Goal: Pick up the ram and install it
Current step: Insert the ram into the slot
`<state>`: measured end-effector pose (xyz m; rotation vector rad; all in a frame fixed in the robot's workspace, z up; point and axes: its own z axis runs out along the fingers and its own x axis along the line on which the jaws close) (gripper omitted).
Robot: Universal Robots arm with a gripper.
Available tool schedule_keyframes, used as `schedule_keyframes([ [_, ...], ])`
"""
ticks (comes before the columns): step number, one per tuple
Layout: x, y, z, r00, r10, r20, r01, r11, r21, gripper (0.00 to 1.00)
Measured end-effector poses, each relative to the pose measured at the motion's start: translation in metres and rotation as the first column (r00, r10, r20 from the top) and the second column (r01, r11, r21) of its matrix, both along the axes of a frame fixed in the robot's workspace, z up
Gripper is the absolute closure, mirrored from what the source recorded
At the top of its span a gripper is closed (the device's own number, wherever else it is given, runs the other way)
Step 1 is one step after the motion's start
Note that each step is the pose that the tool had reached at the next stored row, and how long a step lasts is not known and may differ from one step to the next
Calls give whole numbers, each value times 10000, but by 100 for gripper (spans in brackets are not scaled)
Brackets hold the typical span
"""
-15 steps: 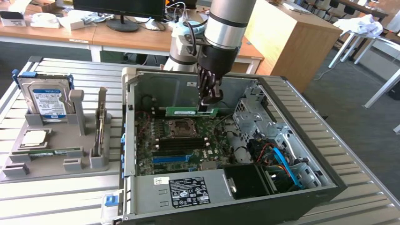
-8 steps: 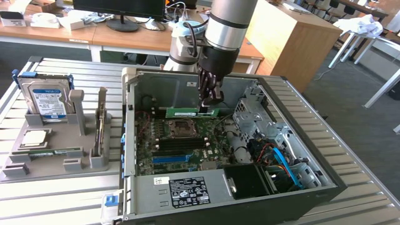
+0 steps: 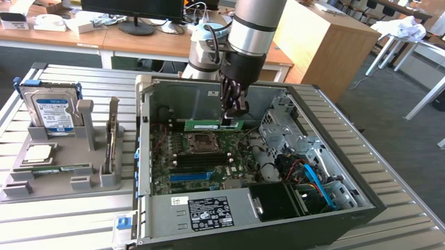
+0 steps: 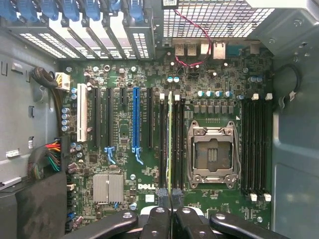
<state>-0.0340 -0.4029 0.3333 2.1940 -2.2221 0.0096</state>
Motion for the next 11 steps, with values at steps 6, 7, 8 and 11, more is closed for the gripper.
schedule_keyframes([
  [6, 0, -1, -14, 10000, 0, 0, 0, 10000, 1, 88],
  [7, 0, 0, -21, 10000, 0, 1, 0, 10000, 0, 88],
  [8, 0, 0, -29, 10000, 0, 4, 0, 10000, 0, 88],
  [11, 0, 0, -55, 10000, 1, 17, -1, 10000, 0, 88],
])
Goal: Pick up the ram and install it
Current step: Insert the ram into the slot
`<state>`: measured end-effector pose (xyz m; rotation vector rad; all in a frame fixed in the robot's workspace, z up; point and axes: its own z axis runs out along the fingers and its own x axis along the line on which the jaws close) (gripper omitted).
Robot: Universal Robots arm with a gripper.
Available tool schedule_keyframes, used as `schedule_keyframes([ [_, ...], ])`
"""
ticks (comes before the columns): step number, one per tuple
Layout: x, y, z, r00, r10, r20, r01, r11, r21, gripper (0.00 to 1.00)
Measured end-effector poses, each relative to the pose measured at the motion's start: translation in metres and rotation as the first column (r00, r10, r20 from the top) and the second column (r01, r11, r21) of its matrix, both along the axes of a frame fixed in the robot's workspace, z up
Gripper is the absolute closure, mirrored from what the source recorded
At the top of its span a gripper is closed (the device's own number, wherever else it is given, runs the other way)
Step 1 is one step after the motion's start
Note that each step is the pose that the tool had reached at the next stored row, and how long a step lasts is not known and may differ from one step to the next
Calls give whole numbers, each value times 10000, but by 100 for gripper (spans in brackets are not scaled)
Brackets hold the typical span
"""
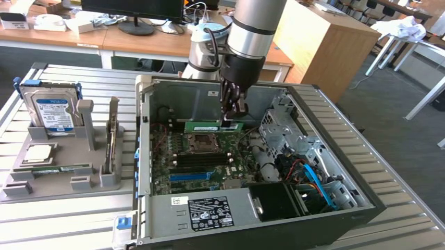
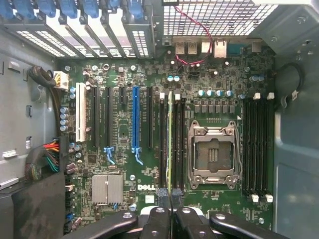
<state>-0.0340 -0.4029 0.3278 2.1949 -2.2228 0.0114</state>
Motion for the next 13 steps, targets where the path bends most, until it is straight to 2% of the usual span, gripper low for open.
schedule_keyframes([
  [13, 0, 0, -95, 10000, 0, 38, 0, 10000, 1, 88],
])
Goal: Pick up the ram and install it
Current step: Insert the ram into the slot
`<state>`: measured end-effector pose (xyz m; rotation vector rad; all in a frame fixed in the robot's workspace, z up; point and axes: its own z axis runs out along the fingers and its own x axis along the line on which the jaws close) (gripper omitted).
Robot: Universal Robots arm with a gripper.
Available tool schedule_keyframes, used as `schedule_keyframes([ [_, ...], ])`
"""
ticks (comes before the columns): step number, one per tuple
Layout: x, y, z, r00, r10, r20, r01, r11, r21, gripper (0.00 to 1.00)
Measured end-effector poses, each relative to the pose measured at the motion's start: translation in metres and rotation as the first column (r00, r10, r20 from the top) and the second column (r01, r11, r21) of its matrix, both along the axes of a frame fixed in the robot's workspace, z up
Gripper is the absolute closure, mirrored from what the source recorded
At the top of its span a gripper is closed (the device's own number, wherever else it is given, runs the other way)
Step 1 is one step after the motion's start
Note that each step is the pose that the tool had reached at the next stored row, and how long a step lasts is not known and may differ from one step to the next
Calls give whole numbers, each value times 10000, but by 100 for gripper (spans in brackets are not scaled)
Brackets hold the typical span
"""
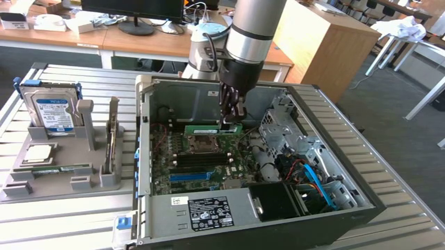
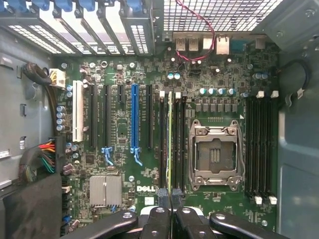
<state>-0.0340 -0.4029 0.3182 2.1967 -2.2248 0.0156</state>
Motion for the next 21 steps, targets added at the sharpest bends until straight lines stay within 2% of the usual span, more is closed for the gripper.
schedule_keyframes([
  [21, 0, 0, -102, 10000, 0, 44, 0, 10000, 0, 88],
])
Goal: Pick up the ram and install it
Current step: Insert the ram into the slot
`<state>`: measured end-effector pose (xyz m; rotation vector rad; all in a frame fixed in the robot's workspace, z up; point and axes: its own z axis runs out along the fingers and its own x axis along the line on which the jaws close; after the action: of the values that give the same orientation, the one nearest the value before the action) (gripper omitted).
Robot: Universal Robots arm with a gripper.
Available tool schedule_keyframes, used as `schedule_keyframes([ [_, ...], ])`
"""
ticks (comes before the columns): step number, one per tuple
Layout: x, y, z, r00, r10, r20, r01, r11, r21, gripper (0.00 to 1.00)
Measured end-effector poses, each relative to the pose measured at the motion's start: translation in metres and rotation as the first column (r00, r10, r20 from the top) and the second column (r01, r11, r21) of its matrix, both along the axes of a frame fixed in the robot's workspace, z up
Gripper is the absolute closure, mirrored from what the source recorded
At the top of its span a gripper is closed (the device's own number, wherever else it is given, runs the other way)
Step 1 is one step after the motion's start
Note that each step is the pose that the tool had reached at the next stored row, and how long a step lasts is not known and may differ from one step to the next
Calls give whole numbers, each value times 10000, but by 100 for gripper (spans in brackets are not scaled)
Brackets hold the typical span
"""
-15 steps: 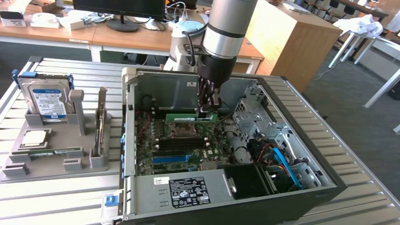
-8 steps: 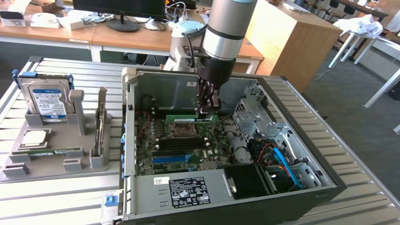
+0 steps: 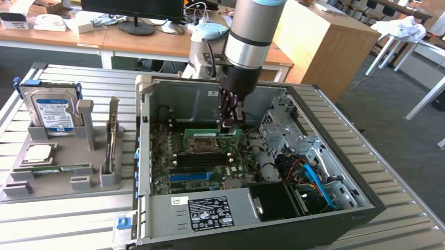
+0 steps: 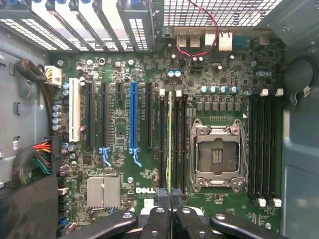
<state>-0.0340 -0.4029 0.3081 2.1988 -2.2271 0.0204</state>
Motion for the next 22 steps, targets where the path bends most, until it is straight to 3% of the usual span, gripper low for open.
schedule_keyframes([
  [22, -4, 0, -168, 10000, 0, 60, 0, 10000, 0, 88],
])
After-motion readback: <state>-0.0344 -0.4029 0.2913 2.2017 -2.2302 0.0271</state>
